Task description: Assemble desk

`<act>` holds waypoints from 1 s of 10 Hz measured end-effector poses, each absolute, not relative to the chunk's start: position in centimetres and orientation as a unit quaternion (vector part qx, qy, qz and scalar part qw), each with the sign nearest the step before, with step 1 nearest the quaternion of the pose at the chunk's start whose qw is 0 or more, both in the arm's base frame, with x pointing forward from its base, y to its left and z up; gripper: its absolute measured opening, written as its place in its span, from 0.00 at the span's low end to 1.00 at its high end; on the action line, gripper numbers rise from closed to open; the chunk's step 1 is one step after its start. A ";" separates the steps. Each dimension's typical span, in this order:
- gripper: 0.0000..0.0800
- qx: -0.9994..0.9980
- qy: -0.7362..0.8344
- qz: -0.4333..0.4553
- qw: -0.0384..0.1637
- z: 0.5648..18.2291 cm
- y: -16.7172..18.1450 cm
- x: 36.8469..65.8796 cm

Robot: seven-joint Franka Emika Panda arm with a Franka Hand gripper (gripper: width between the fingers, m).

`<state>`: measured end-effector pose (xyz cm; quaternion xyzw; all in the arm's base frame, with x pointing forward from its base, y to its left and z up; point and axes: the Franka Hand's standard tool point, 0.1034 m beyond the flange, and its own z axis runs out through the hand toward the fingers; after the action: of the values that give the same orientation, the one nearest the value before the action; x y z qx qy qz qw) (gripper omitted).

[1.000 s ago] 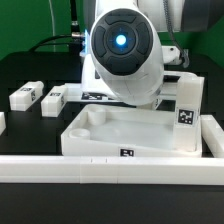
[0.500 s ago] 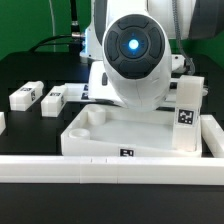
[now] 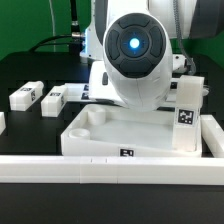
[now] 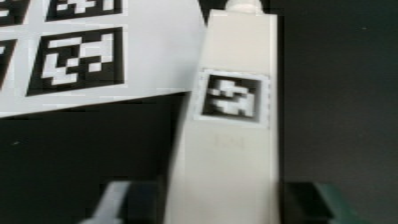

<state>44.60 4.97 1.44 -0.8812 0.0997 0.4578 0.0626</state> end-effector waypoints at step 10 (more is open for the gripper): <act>0.36 -0.884 0.065 0.451 0.105 9.5 1.4 49.8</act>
Offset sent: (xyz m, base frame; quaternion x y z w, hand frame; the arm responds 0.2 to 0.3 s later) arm 0.0098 -0.0136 0.0296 -0.0058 -0.0166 -0.0410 0.9990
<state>49.82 1.44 9.49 -0.8840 0.0654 0.4507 0.1052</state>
